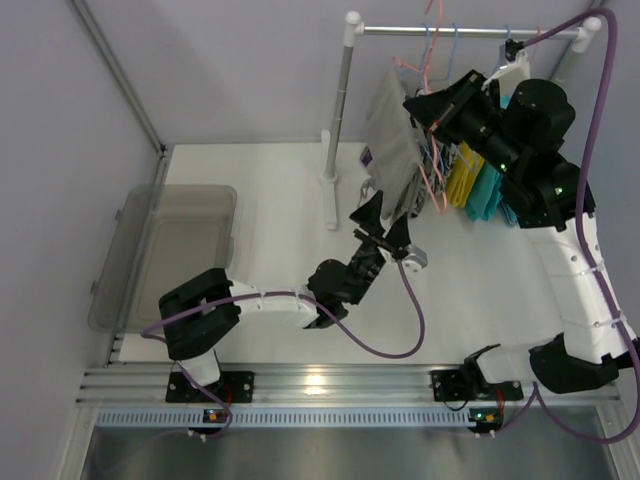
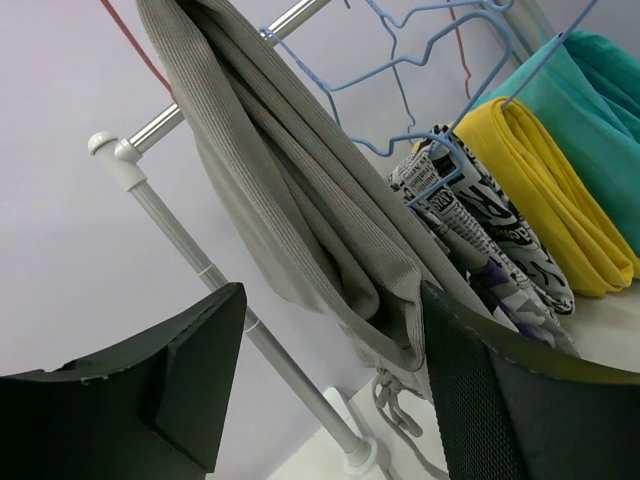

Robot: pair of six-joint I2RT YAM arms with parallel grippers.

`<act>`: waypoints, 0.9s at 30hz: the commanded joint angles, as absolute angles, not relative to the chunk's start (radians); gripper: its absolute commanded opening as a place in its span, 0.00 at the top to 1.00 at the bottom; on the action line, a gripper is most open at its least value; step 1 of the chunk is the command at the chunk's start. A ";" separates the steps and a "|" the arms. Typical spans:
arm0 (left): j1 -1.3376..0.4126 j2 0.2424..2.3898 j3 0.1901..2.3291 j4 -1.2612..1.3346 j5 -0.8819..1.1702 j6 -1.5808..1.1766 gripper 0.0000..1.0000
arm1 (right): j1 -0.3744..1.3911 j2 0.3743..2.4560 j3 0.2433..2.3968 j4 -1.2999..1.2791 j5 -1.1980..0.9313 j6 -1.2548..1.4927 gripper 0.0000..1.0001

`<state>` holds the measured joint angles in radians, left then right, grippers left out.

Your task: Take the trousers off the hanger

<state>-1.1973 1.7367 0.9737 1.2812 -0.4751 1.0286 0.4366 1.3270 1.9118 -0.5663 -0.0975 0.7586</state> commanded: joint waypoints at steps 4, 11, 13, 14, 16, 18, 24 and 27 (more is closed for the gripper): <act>-1.193 1.649 0.974 1.681 -0.495 1.043 0.36 | 0.457 1.287 1.914 -0.465 -0.081 0.723 1.00; -1.183 1.577 0.923 1.623 -0.506 1.040 0.69 | 0.457 1.278 1.895 -0.453 -0.095 0.715 1.00; -1.169 1.568 0.939 1.599 -0.514 1.029 0.79 | 0.457 1.275 1.885 -0.448 -0.101 0.715 1.00; -1.166 1.566 0.946 1.589 -0.521 1.025 0.83 | 0.459 1.273 1.882 -0.446 -0.103 0.715 1.00; -1.157 1.563 0.966 1.572 -0.537 1.012 0.89 | 0.460 1.275 1.878 -0.442 -0.107 0.715 1.00; -1.155 1.557 0.968 1.563 -0.545 1.003 0.92 | 0.460 1.278 1.879 -0.439 -0.107 0.715 1.00; -1.155 1.450 0.881 1.412 -0.532 0.876 0.53 | 0.462 1.298 1.927 -0.452 -0.075 0.724 1.00; -1.155 1.375 0.819 1.272 -0.505 0.754 0.42 | 0.469 1.321 1.963 -0.478 -0.037 0.733 1.00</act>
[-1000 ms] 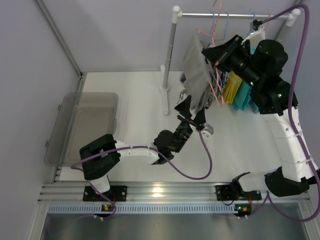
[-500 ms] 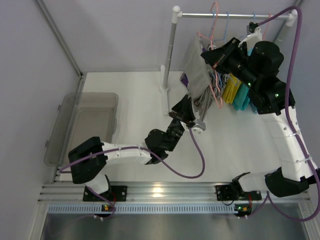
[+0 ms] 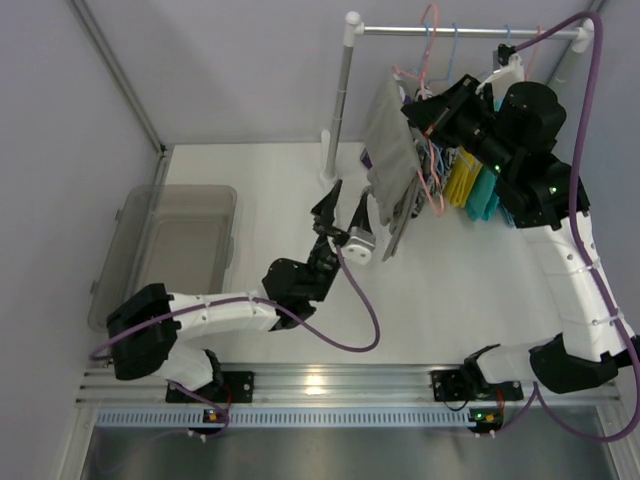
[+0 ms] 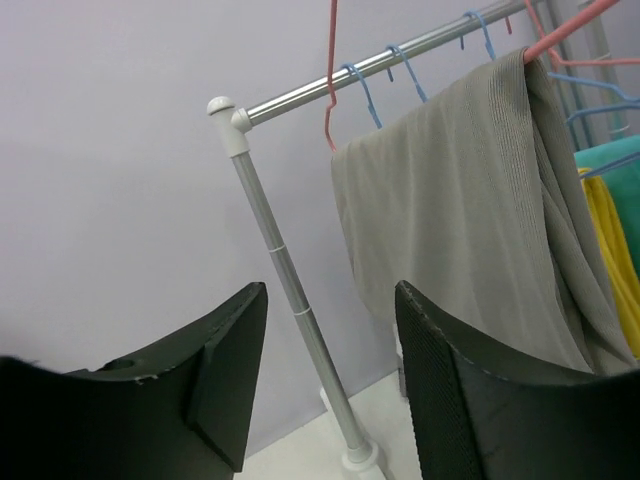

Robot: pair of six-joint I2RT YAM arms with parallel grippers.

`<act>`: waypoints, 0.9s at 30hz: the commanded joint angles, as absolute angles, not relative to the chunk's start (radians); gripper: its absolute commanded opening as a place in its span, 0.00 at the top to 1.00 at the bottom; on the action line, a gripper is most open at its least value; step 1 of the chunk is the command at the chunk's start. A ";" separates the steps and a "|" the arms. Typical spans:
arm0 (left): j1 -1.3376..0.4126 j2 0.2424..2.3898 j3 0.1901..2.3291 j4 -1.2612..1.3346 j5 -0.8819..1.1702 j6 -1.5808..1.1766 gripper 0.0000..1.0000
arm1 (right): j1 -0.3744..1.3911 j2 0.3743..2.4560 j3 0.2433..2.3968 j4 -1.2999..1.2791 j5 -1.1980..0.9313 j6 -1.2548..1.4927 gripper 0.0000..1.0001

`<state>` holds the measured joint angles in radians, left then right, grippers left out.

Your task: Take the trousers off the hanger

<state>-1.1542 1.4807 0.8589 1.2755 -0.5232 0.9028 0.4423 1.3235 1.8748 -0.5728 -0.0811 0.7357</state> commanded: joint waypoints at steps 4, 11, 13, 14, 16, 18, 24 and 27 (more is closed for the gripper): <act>-1.155 1.290 0.755 1.079 -0.427 0.629 0.35 | 0.491 1.341 2.002 -0.502 0.024 0.738 1.00; -1.155 1.321 0.791 0.959 -0.379 0.564 0.32 | 0.549 1.384 2.052 -0.543 0.106 0.724 1.00; -1.155 1.325 0.807 0.921 -0.351 0.552 0.31 | 0.569 1.397 2.068 -0.548 0.135 0.718 1.00; -1.154 1.324 0.808 0.885 -0.316 0.548 0.30 | 0.574 1.402 2.075 -0.551 0.140 0.713 1.00; -1.155 1.319 0.813 0.842 -0.281 0.532 0.30 | 0.587 1.414 2.091 -0.552 0.152 0.709 1.00; -1.155 1.322 0.815 0.822 -0.262 0.525 0.30 | 0.600 1.425 2.102 -0.551 0.155 0.704 1.00; -1.143 1.374 0.868 0.819 -0.287 0.502 0.31 | 0.620 1.433 2.112 -0.554 0.167 0.692 1.00; -1.126 1.405 0.902 0.818 -0.275 0.489 0.33 | 0.626 1.434 2.112 -0.554 0.166 0.690 1.00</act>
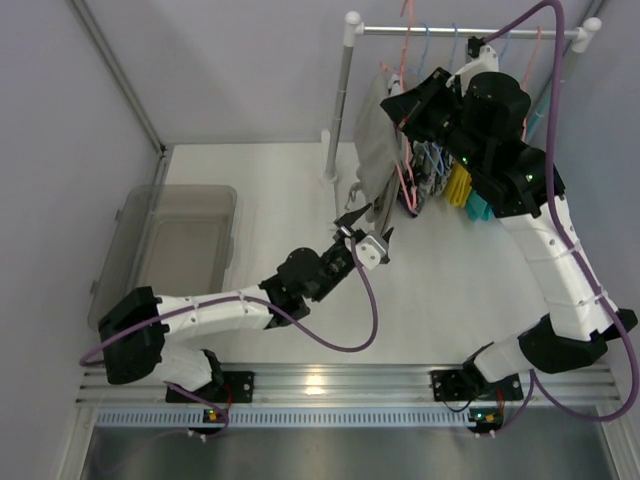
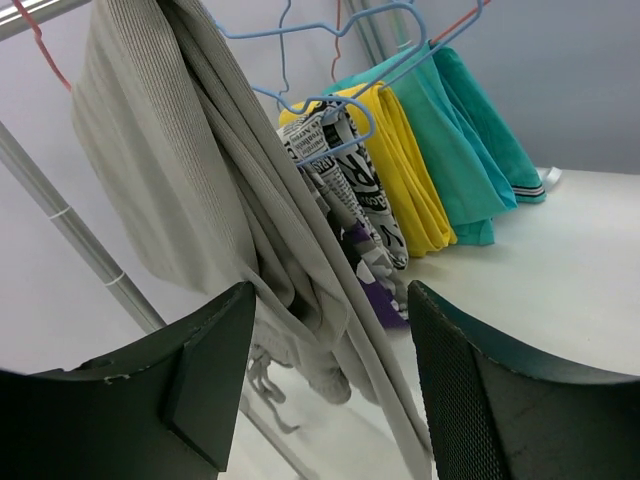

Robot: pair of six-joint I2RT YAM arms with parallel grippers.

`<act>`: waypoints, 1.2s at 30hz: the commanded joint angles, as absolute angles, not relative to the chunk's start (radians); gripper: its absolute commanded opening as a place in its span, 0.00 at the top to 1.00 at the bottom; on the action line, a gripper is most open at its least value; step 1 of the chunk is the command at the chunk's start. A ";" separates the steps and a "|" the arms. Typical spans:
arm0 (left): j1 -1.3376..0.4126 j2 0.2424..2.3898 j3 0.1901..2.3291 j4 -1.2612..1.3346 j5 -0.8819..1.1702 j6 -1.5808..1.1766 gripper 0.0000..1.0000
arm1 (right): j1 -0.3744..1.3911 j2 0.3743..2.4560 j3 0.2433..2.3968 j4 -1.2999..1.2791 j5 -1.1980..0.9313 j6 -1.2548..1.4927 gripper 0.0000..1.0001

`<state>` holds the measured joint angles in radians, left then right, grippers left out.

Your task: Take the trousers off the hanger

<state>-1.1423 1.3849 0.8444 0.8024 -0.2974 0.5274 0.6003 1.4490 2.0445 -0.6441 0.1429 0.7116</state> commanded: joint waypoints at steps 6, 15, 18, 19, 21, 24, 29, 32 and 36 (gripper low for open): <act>-1.080 1.456 0.960 0.796 -0.294 0.466 0.37 | 0.634 1.436 2.115 -0.549 0.163 0.681 1.00; -1.035 1.440 0.957 0.798 -0.310 0.462 0.61 | 0.641 1.443 2.115 -0.546 0.141 0.683 1.00; -1.020 1.436 0.956 0.802 -0.311 0.456 0.69 | 0.643 1.445 2.114 -0.543 0.133 0.683 1.00; -1.017 1.436 0.957 0.804 -0.311 0.454 0.70 | 0.643 1.445 2.114 -0.543 0.130 0.683 1.00; -1.011 1.436 0.960 0.807 -0.302 0.459 0.72 | 0.643 1.445 2.111 -0.540 0.124 0.684 1.00; -1.008 1.439 0.968 0.811 -0.298 0.462 0.75 | 0.643 1.450 2.112 -0.535 0.114 0.687 1.00; -1.009 1.437 0.989 0.807 -0.288 0.457 1.00 | 0.646 1.456 2.105 -0.526 0.110 0.683 1.00; -1.009 1.416 1.015 0.787 -0.295 0.445 1.00 | 0.644 1.448 2.073 -0.515 0.118 0.663 1.00; -1.006 1.358 1.080 0.669 -0.281 0.423 1.00 | 0.644 1.428 2.014 -0.497 0.143 0.629 1.00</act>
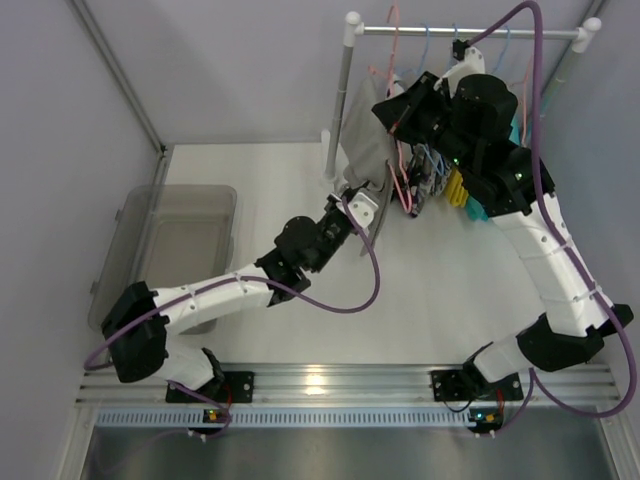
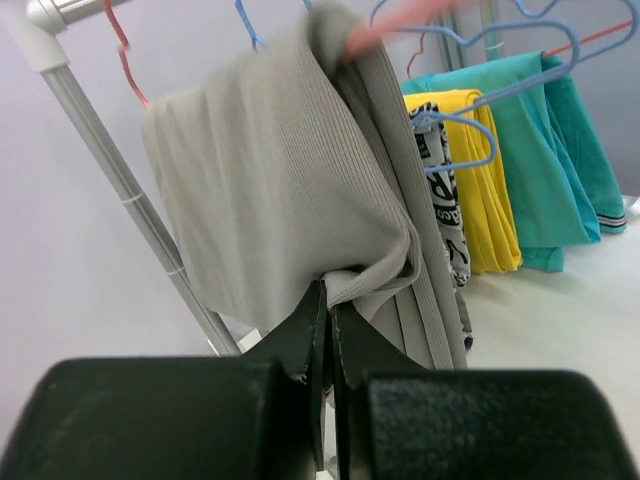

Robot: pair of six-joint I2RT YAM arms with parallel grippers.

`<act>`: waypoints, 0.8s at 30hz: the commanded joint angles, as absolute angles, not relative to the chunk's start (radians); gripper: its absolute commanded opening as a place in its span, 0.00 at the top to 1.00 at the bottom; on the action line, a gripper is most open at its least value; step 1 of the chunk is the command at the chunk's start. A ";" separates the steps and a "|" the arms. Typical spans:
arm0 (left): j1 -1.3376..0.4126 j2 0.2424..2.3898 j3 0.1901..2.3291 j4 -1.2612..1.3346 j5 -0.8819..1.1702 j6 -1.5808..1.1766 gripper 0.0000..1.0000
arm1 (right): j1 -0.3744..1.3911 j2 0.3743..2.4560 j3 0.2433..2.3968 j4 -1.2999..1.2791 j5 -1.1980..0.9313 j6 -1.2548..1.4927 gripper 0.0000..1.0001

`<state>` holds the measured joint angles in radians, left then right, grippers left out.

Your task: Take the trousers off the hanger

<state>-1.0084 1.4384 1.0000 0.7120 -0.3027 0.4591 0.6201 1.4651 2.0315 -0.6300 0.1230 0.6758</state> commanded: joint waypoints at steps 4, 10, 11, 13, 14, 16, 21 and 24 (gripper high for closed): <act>-0.997 1.286 1.159 0.552 -0.271 0.408 1.00 | 0.644 1.405 1.950 -0.477 0.159 0.600 1.00; -0.996 1.227 1.241 0.462 -0.310 0.425 1.00 | 0.644 1.381 1.865 -0.460 0.172 0.549 1.00; -0.997 1.224 1.267 0.459 -0.314 0.439 1.00 | 0.644 1.370 1.838 -0.454 0.170 0.543 1.00; -0.996 1.221 1.295 0.463 -0.339 0.465 1.00 | 0.644 1.362 1.809 -0.445 0.158 0.532 1.00; -0.997 1.224 1.330 0.463 -0.348 0.472 1.00 | 0.644 1.358 1.781 -0.443 0.155 0.529 1.00; -0.996 1.233 1.367 0.472 -0.365 0.491 1.00 | 0.646 1.350 1.749 -0.433 0.146 0.514 1.00; -0.994 1.262 1.472 0.514 -0.359 0.552 1.00 | 0.657 1.341 1.629 -0.410 0.129 0.439 1.00; -0.996 1.281 1.512 0.541 -0.353 0.592 1.00 | 0.666 1.338 1.539 -0.388 0.126 0.382 1.00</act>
<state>-0.9966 1.2774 1.4380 0.4118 -0.3557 0.5339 0.6353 1.3582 1.5948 -0.4850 0.1280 0.4728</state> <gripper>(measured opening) 0.014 0.009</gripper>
